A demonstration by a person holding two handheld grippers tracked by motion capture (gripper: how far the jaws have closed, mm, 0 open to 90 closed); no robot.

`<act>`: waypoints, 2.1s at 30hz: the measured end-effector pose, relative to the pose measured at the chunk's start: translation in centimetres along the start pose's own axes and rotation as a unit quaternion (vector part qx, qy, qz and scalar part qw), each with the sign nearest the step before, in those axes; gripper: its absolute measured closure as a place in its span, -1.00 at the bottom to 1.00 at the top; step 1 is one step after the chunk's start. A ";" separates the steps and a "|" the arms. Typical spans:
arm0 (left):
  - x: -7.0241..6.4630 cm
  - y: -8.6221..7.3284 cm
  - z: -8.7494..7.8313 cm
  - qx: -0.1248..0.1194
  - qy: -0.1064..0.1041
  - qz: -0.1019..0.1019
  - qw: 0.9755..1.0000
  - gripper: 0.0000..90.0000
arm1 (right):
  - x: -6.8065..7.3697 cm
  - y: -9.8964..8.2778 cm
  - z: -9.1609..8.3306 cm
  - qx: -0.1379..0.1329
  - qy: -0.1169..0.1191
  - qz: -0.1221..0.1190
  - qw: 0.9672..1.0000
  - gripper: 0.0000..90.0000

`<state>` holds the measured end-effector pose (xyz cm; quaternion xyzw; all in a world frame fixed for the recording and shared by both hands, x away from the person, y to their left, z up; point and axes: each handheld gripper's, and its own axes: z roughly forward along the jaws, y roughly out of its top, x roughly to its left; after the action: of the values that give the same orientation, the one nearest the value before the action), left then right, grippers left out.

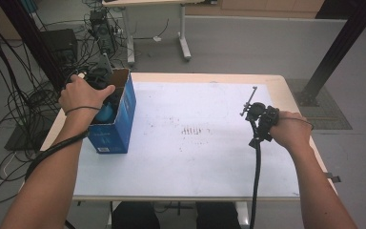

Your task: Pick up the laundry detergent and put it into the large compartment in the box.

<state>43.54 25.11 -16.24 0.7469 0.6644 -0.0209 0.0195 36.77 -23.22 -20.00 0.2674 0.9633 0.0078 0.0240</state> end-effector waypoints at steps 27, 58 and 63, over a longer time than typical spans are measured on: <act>-0.2 -0.1 0.0 0.001 0.003 -0.004 1.000 -0.17 | -0.1 -0.2 -0.2 -0.001 -0.002 0.001 1.000 -0.91; -0.3 0.0 0.0 0.002 0.004 -0.004 1.000 -0.17 | 0.1 0.0 -0.3 -0.003 -0.003 0.000 1.000 -0.91; -0.3 0.0 0.0 0.002 0.004 -0.003 1.000 -0.17 | 0.1 -0.2 -0.3 -0.007 -0.002 0.000 1.000 -0.91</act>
<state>43.53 24.81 -16.27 0.7447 0.6670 -0.0195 0.0149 36.58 -23.40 -19.73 0.2676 0.9630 0.0144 0.0278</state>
